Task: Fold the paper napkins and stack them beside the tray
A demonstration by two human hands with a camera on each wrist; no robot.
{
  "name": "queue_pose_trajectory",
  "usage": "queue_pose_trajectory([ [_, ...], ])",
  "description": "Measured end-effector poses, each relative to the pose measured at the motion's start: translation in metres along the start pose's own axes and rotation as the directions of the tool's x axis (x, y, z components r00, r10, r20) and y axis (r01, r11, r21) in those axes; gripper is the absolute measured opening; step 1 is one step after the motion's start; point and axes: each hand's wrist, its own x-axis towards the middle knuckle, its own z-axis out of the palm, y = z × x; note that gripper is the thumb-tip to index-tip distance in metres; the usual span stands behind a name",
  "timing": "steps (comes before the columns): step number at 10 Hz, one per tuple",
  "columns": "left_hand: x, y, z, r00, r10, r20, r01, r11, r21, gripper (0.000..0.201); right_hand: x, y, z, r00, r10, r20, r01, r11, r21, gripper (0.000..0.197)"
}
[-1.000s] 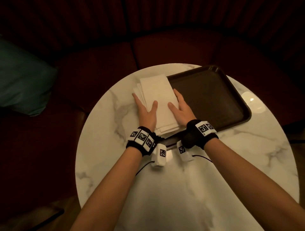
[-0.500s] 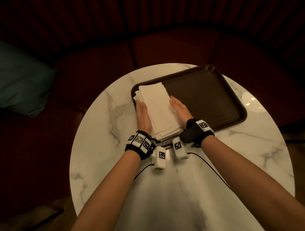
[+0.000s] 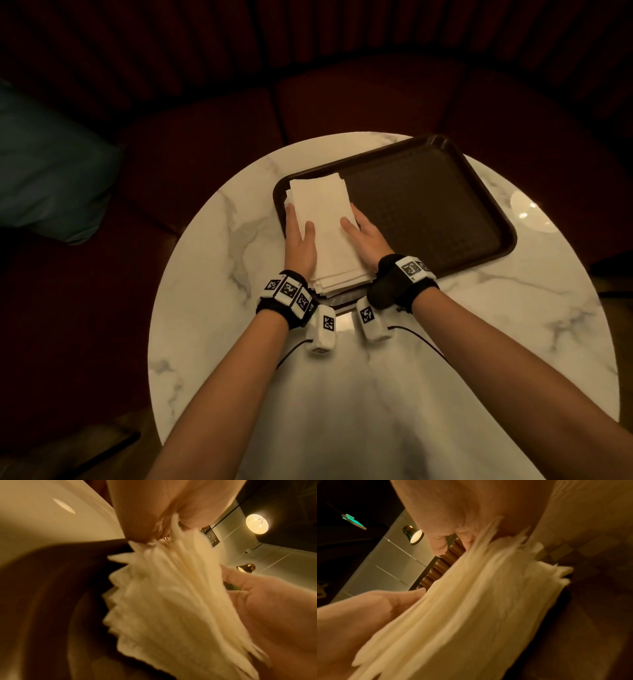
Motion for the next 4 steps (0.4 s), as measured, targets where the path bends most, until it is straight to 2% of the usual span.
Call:
queue_pose_trajectory([
  [2, -0.012, 0.016, -0.007, 0.997, -0.014, -0.069, 0.019, 0.997, 0.074, 0.062, -0.004, -0.010, -0.008, 1.000, -0.005, -0.016, 0.005, 1.000, -0.023, 0.058],
  [3, -0.021, 0.020, -0.013, 0.998, -0.011, -0.060, 0.020, 0.988, 0.150, 0.066, -0.013, -0.015, -0.015, 0.999, -0.033, 0.015, 0.034, 0.996, -0.084, 0.058],
  [4, -0.034, 0.030, -0.017, 0.998, 0.019, -0.065, -0.011, 0.991, 0.130, 0.070, -0.027, -0.025, -0.019, 0.994, -0.102, 0.041, 0.105, 0.988, -0.110, 0.059],
])
